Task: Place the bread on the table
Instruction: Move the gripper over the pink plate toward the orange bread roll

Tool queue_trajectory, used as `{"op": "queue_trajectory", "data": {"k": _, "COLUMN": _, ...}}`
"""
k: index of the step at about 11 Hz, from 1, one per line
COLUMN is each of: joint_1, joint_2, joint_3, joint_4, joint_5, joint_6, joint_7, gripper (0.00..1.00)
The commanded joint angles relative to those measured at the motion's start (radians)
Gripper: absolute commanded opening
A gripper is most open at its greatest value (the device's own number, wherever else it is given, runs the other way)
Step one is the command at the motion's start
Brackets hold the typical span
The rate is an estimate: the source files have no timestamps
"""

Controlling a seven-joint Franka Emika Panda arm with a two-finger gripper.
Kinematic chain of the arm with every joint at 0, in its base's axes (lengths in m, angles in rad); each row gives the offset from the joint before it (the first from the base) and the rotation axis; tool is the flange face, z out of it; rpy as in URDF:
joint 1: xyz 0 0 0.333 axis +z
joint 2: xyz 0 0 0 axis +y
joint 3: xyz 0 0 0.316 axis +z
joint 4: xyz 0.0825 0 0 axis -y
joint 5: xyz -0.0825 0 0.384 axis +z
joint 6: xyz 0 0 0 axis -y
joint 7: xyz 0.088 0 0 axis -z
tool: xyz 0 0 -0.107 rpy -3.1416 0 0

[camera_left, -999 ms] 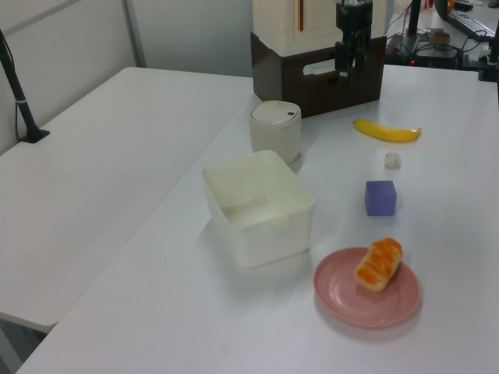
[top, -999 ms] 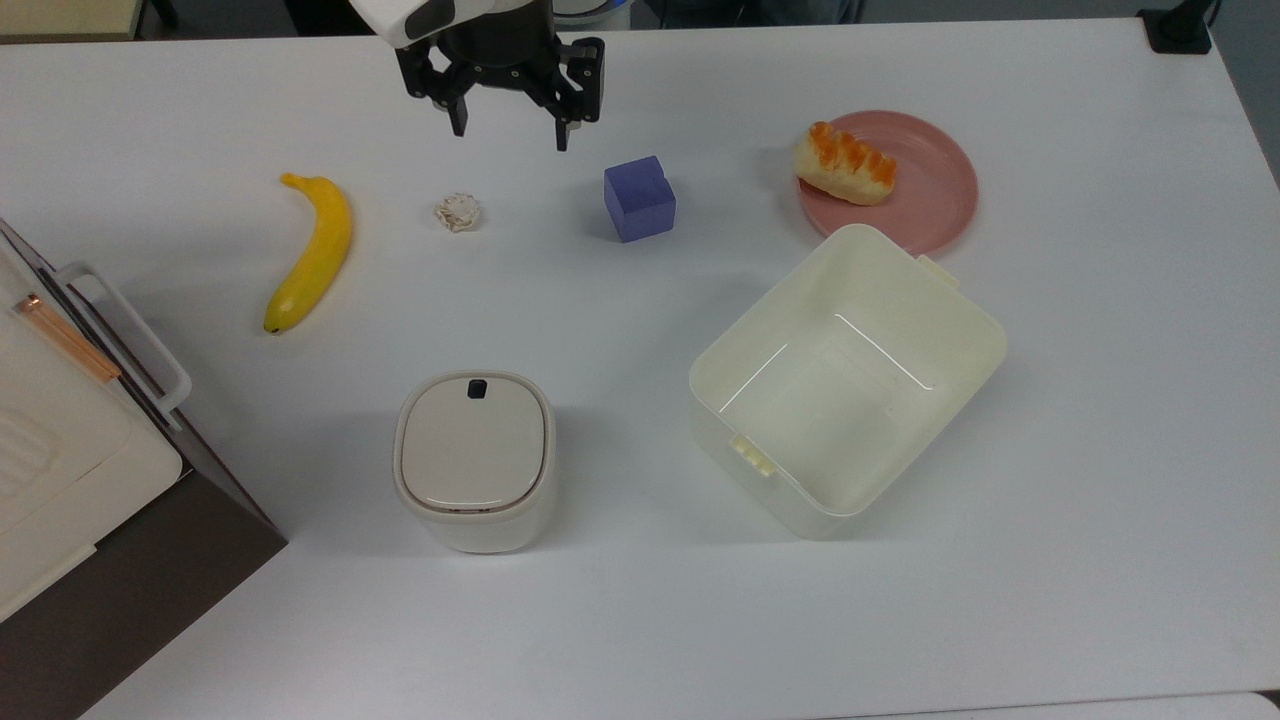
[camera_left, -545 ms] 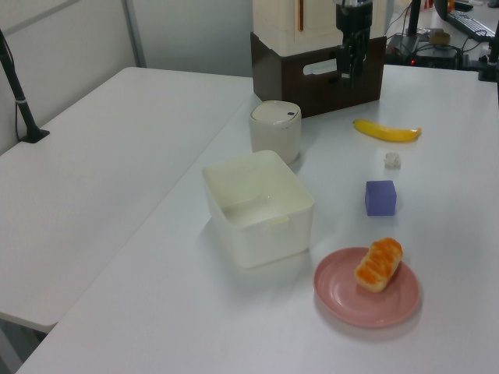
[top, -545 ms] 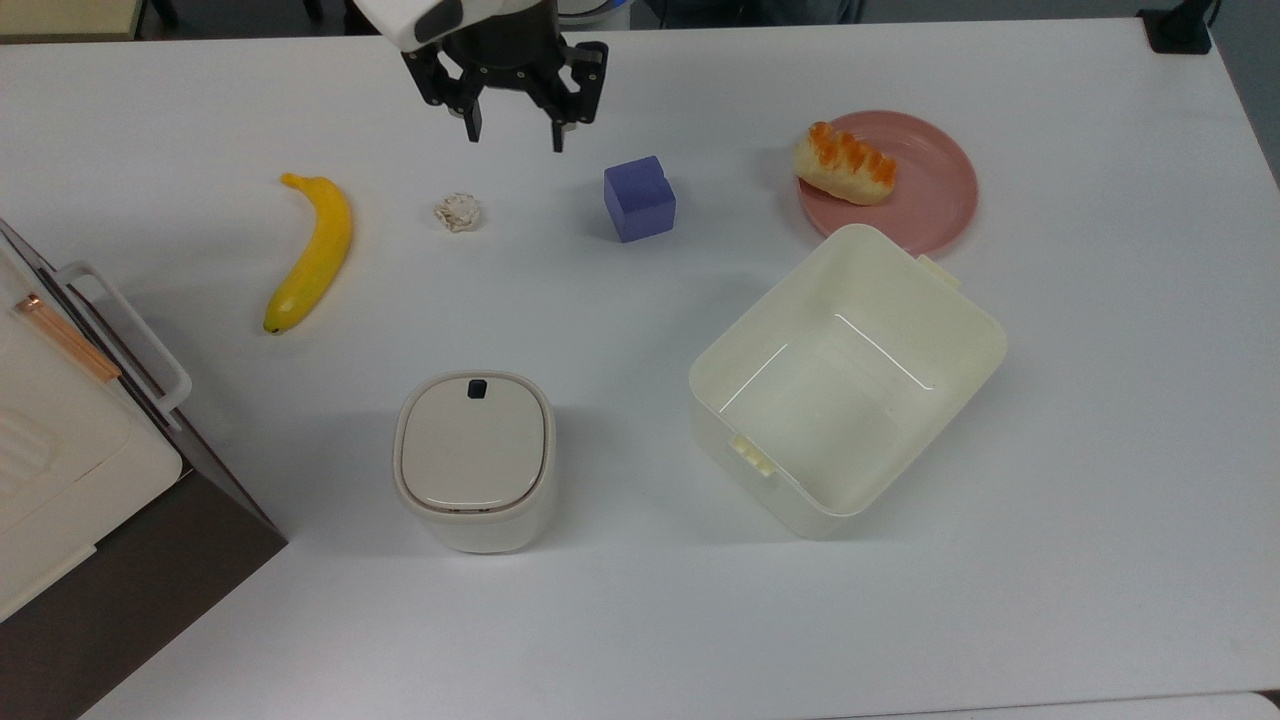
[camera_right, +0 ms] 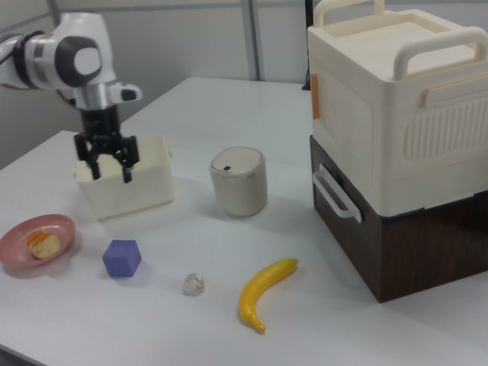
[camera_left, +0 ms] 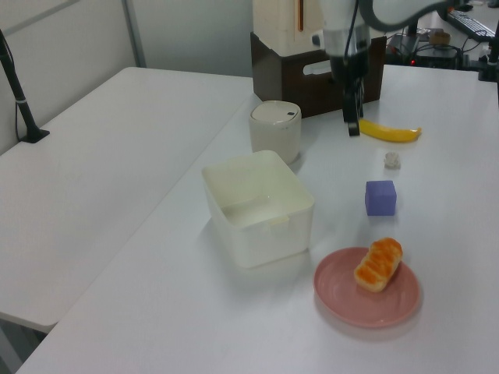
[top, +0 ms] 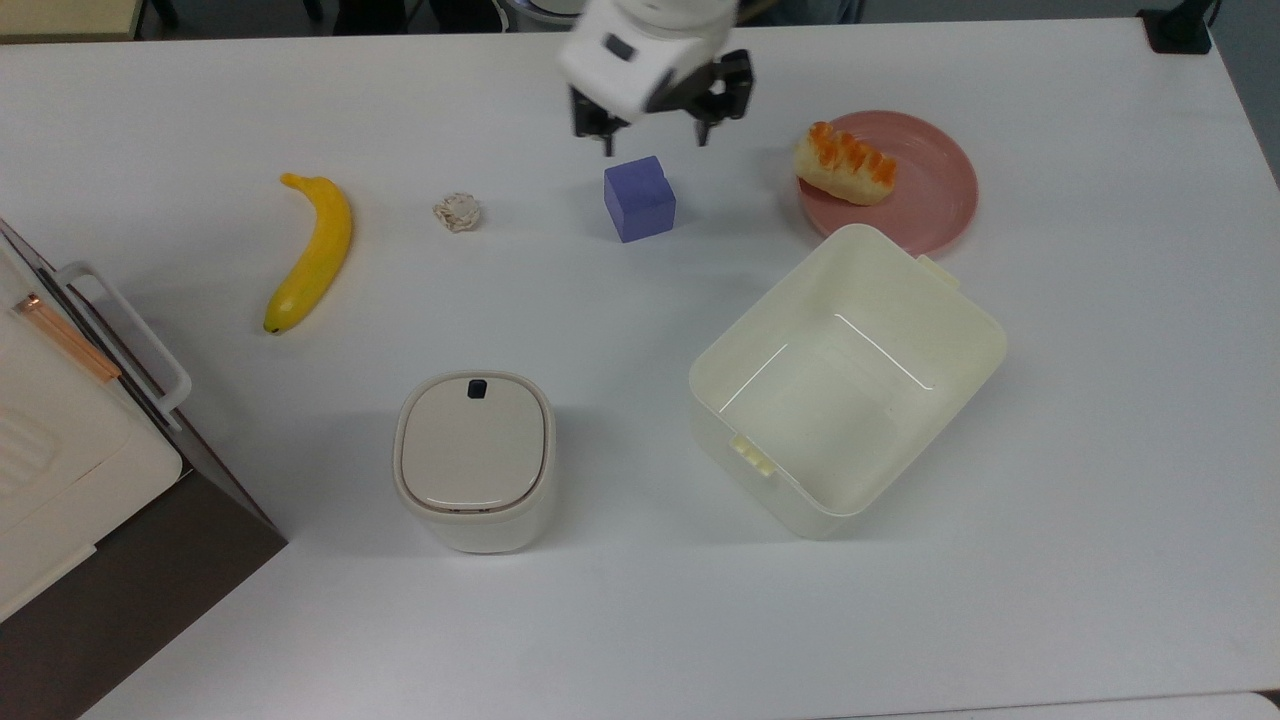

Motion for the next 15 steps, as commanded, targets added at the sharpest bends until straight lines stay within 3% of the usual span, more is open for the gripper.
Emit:
{"op": "queue_trajectory", "data": {"k": 1, "joint_1": 0.026, "joint_2": -0.028, "joint_3": 0.083, "joint_4": -0.087, "joint_5": 0.016, "joint_6": 0.055, "joint_7": -0.013, "gripper": 0.87}}
{"op": "queue_trajectory", "data": {"k": 4, "joint_1": 0.029, "joint_2": -0.014, "joint_3": 0.184, "joint_4": -0.099, "joint_5": 0.005, "joint_6": 0.070, "joint_7": -0.060, "gripper": 0.87}}
{"op": "queue_trajectory", "data": {"k": 8, "joint_1": 0.041, "joint_2": 0.047, "joint_3": 0.314, "joint_4": -0.099, "joint_5": -0.096, "joint_6": 0.073, "joint_7": -0.368, "gripper": 0.87}}
{"op": "queue_trajectory", "data": {"k": 12, "joint_1": 0.055, "joint_2": 0.099, "joint_3": 0.359, "joint_4": -0.124, "joint_5": -0.191, "joint_6": 0.073, "joint_7": -0.620, "gripper": 0.91}}
{"op": "queue_trajectory", "data": {"k": 15, "joint_1": 0.067, "joint_2": 0.102, "joint_3": 0.411, "joint_4": -0.179, "joint_5": -0.214, "joint_6": 0.117, "joint_7": -0.627, "gripper": 0.91}}
